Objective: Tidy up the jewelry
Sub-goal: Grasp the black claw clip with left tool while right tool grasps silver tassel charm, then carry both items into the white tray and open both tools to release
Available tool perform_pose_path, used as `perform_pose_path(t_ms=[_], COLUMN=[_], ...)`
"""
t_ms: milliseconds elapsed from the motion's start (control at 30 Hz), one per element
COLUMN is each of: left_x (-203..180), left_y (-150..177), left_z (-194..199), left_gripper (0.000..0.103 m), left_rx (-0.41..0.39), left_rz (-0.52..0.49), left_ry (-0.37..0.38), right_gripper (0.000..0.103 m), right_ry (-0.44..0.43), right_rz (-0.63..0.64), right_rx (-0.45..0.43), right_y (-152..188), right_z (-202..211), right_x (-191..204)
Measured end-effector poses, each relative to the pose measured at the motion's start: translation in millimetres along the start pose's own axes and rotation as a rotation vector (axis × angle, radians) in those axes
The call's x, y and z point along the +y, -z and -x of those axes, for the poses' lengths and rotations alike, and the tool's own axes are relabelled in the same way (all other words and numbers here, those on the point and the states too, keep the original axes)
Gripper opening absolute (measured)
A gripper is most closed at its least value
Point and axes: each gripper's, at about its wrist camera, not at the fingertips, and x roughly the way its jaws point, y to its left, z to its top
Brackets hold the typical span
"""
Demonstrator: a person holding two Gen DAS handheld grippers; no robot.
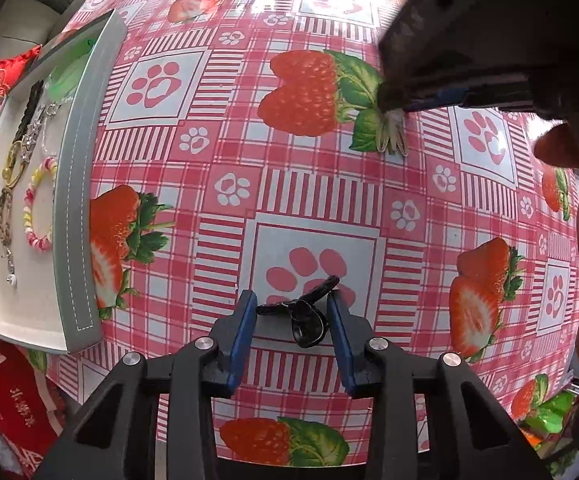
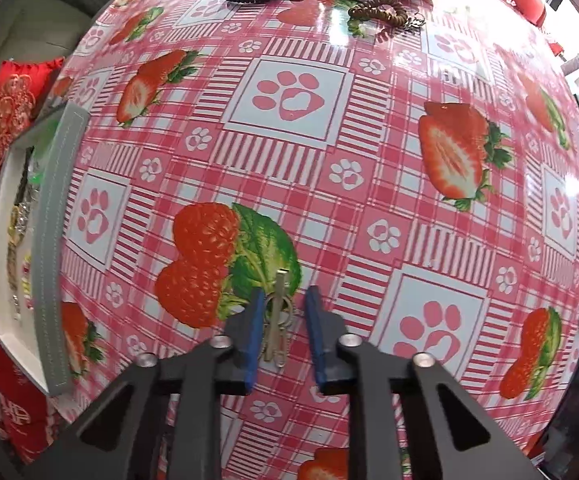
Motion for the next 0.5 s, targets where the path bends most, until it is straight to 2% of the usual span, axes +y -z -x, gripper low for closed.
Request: perform_pose_path(t_ms=[167,233,500], left_x=[11,14,27], left_y=[-6,-13,-25], left_z=[6,6,31], left_gripper=[0.043,0.043,0.043], left_rx=[0.004,0.005,-0.013], left_rz=[0.016,0.024,0.003], left_ry=[0.052,0.070,0.099], right_gripper=[0.011,0.006,0.005], right_ry=[-0.036,-0.070,-0.132], right_rz=[-0.022,-0.039,-0.127], right_rx=[0.004,0.010,0.027], right_y=[0,4,20], right_z=[1,3,16], right_x=[-10,-19,-49])
